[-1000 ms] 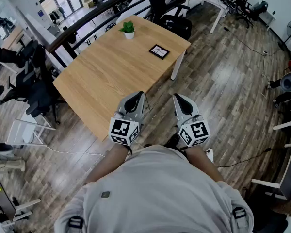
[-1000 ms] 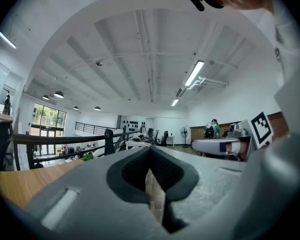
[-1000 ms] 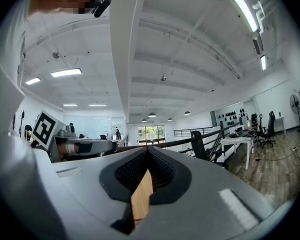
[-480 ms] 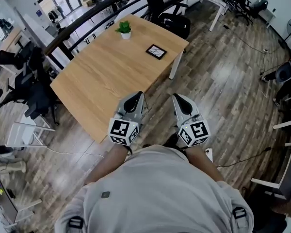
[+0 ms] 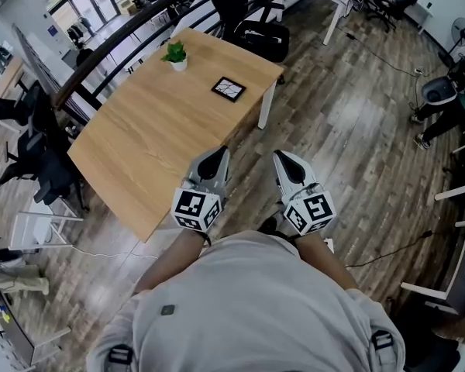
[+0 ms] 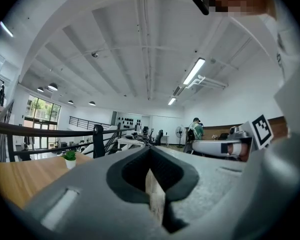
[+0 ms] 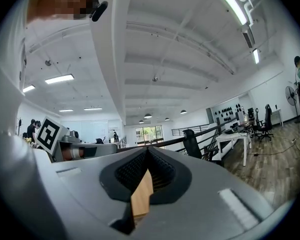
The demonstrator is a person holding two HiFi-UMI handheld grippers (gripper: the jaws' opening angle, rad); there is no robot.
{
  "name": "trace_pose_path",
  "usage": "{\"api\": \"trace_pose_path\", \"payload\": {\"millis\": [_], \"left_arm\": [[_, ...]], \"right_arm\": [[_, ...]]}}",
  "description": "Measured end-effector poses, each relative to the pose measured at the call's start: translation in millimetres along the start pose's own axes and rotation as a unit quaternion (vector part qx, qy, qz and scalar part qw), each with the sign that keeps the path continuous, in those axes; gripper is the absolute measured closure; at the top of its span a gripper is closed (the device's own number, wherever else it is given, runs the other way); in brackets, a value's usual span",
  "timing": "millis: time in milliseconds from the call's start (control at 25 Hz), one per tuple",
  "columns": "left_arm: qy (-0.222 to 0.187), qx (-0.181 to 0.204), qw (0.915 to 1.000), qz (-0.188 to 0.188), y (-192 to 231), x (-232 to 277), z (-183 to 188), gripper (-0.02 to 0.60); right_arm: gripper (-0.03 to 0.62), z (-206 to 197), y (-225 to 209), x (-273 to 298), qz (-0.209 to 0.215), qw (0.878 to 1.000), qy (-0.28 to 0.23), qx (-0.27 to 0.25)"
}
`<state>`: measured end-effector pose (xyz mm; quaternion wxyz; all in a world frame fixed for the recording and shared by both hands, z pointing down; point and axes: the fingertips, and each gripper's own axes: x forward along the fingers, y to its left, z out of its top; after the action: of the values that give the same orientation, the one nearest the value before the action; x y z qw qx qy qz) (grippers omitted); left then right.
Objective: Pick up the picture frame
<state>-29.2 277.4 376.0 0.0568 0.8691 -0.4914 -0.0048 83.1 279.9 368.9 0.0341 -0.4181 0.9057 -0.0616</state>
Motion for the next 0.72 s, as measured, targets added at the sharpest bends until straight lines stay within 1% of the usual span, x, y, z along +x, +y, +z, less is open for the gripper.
{"api": "trace_pose_path", "payload": {"millis": [160, 320, 480, 720], "left_arm": [[0.005, -0.002, 0.9999, -0.013, -27.2, 50.2, -2.3, 0.578], [-0.001, -0.009, 0.9999, -0.01, -45.4, 94.3, -3.4, 0.58], [0.003, -0.007, 0.9999, -0.013, -65.7, 127.7, -8.2, 0.578], [0.019, 0.001, 0.9995, -0.026, -77.9, 169.9, -14.7, 0.58]], "right_arm": [[0.586, 9.2, -55.3, -6.6, -0.007, 1.0, -0.004, 0.002], [0.585, 12.4, -101.9, -14.0, -0.007, 1.0, 0.0, 0.0], [0.585, 11.2, -139.4, -26.6, -0.016, 1.0, 0.003, 0.004], [0.585, 8.3, -183.0, -33.5, -0.036, 0.999, 0.003, 0.015]]}}
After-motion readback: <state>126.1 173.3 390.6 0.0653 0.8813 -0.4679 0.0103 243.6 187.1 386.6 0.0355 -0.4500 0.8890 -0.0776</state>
